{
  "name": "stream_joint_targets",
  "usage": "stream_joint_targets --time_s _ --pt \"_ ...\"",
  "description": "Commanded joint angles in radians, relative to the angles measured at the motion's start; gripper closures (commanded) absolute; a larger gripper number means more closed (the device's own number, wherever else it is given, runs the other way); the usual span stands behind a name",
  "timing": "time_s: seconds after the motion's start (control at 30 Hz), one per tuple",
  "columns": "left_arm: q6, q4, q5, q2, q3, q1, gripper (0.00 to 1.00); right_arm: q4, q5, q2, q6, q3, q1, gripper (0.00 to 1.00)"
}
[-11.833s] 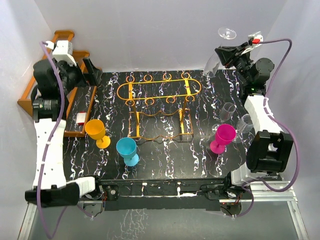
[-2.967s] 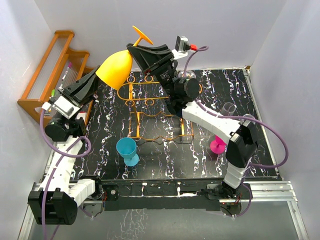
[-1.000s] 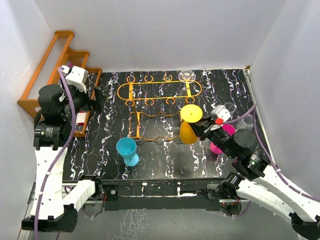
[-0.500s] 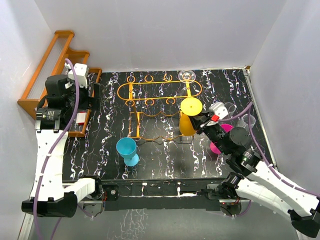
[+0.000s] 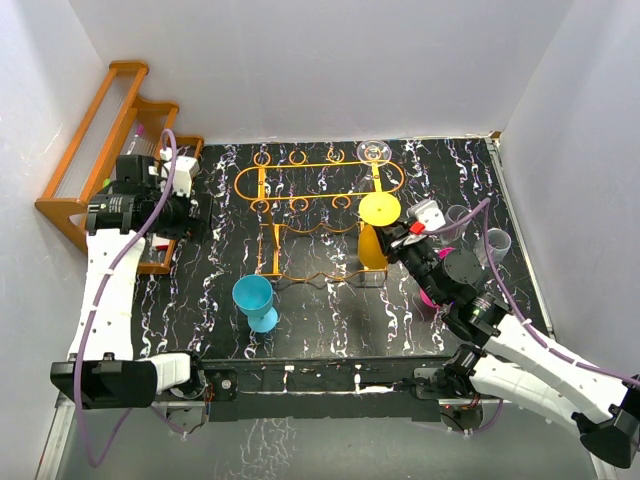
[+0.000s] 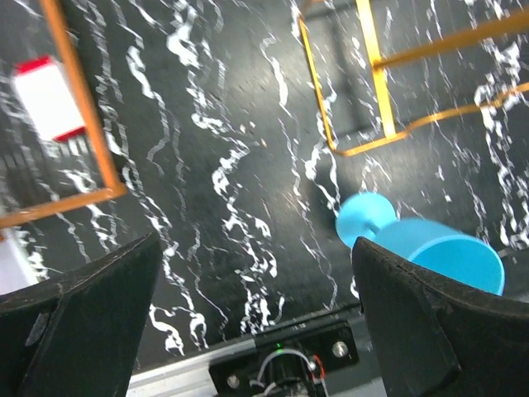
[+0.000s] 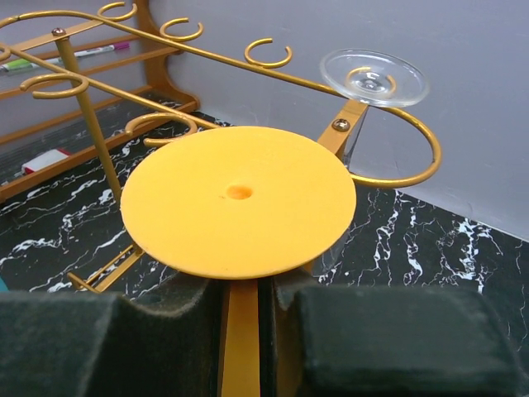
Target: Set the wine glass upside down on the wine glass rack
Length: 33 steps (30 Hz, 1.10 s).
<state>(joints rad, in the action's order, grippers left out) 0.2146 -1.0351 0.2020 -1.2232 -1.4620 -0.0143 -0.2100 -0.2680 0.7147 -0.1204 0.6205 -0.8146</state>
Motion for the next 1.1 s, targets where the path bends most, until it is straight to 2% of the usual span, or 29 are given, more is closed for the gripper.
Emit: stream_joint_targets --time_s 0.0,0.23,0.4,0.93,1.07 --pt "0.042 -0.116 0.174 0.001 0.052 -0.006 0.03 -0.081 -0.038 -0.002 0.006 0.018 0.013 0.92" --pt "0.112 -0.187 0.280 -0.007 0.086 -0.006 0.03 -0.086 -0.074 0.026 0.019 0.024 0.046 0.92" --pt "0.140 -0.192 0.259 -0.007 0.102 -0.006 0.03 -0.054 -0.107 0.063 0.052 0.071 0.049 0.92" --pt "0.163 -0.120 0.262 -0.009 0.198 -0.004 0.03 -0.095 -0.117 0.122 0.089 0.100 0.050 0.92" --pt "0.178 -0.126 0.268 -0.007 0.201 -0.005 0.03 -0.095 -0.164 0.118 0.094 0.099 0.051 0.92"
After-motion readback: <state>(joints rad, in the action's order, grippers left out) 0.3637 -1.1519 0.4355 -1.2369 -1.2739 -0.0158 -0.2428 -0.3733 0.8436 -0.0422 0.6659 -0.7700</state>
